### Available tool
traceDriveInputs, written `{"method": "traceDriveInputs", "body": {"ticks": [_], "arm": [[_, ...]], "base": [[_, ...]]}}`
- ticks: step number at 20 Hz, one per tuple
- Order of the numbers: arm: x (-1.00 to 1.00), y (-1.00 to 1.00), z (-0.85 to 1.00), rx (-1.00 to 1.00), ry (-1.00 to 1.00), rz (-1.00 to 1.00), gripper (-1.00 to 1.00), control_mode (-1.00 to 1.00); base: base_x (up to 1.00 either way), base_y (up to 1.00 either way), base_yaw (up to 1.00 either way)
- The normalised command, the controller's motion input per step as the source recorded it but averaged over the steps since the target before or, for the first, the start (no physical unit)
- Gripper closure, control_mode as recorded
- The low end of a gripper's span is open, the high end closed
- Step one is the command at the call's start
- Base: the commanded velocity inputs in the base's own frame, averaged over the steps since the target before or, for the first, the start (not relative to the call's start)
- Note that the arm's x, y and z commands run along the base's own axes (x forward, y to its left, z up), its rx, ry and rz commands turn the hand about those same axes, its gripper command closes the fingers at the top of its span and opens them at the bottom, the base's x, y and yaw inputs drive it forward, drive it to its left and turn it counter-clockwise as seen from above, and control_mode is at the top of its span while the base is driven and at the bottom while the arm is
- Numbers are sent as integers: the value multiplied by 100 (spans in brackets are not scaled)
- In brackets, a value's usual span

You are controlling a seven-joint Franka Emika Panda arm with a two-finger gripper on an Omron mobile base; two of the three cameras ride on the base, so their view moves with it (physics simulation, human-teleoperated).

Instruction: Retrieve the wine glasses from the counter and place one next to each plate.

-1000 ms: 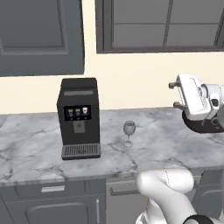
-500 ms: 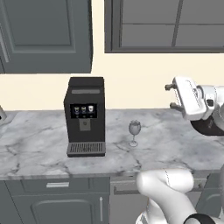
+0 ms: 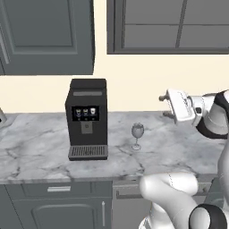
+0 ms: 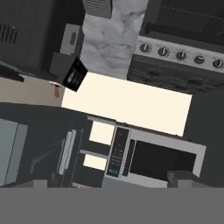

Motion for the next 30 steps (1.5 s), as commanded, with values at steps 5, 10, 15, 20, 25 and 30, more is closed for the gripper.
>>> {"method": "traceDriveInputs", "body": {"ticks": [5,10,15,20,25,30], "arm": [[39,-13,-71,0,0,0,-100,-100],[34,-3,-75,-1,2,0,-100,-100],[25,-3,-53,0,9,0,-100,-100],[23,-10,-58,0,14,0,-100,-100],[23,-13,-44,0,8,0,-100,-100],[18,-8,-41,0,8,0,-100,-100]], "base": [[0,0,0],[0,0,0],[0,0,0],[0,0,0],[0,0,0],[0,0,0]]}}
